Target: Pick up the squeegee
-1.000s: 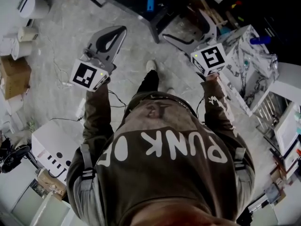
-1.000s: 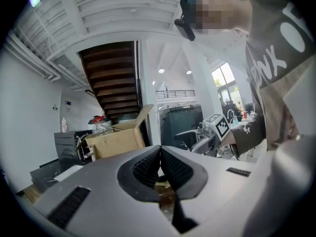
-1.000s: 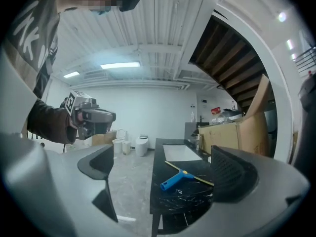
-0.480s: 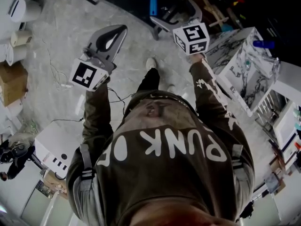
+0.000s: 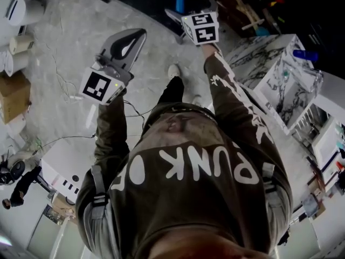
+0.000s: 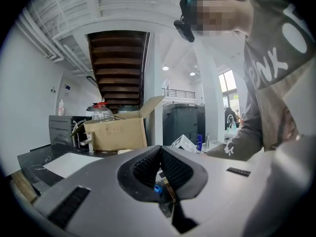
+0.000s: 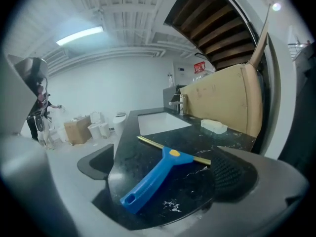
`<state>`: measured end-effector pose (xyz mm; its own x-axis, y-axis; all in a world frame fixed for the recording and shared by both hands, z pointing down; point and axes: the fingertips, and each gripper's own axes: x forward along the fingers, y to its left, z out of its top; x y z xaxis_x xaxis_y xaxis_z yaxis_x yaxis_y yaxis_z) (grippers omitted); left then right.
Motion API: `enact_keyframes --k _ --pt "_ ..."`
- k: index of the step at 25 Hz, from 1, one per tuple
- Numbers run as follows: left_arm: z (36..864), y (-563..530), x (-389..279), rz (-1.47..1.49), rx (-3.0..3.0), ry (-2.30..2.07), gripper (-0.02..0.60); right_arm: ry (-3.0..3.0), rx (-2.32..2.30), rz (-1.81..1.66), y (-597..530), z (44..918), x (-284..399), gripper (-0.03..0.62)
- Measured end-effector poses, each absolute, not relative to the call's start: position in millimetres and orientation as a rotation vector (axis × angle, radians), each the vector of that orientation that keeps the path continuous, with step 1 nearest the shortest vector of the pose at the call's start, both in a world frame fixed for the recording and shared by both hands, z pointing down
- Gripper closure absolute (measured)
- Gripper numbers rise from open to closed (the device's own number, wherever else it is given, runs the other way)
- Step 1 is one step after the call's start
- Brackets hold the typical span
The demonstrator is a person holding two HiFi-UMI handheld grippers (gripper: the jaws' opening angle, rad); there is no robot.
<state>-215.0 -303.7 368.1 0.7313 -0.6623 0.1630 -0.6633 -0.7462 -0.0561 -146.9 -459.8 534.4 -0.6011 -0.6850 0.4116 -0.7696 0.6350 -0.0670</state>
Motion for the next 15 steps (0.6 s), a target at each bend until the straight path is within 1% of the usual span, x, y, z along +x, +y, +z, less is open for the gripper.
enact_keyframes --k 9,15 --pt "373.3 -312.6 -223.6 0.26 2.903 -1.116 0.578 -2.313 1.244 0.49 -486.4 585.4 -155.4 0.007" --pt "377.2 -312.9 -228.3 0.26 2.891 -1.121 0.578 -2.203 1.258 0.564 -484.8 612.6 -156.7 0.051"
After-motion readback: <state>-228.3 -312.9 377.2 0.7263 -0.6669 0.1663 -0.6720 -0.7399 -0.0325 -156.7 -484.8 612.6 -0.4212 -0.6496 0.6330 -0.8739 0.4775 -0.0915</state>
